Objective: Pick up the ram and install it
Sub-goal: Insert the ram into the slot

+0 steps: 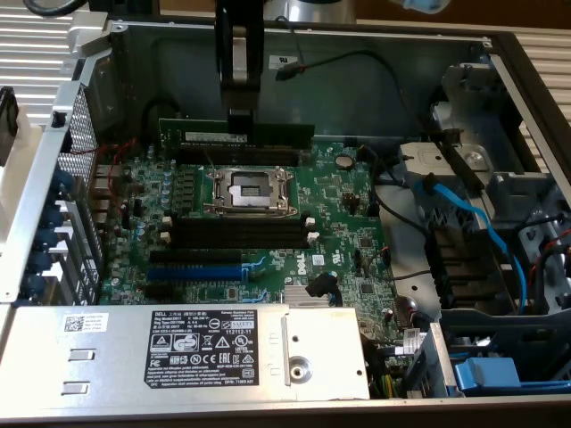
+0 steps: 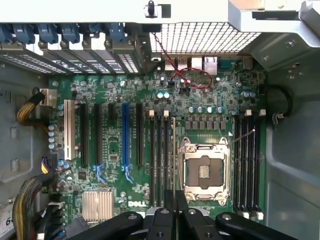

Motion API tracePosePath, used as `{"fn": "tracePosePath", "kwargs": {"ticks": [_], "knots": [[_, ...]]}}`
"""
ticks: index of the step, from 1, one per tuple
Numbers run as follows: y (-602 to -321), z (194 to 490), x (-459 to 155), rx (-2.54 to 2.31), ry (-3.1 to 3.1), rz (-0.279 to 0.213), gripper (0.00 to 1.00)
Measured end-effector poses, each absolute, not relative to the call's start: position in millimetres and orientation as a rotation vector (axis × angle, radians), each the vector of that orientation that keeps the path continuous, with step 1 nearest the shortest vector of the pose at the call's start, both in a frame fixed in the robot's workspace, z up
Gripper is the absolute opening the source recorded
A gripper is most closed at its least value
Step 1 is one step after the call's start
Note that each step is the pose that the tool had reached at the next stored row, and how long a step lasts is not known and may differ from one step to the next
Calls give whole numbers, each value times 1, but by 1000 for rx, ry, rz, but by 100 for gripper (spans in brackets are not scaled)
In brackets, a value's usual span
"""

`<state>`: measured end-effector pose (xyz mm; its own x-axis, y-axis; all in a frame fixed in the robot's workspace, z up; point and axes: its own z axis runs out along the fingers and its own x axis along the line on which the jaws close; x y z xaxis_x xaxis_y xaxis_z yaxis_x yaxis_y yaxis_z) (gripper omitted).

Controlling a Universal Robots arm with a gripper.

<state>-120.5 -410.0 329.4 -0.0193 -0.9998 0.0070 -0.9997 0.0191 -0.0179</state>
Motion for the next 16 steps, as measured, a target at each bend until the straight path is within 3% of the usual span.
{"fn": "tracePosePath", "kwargs": {"ticks": [16], "knots": [[-410, 302, -115, -2196, 2236, -28, 12]]}}
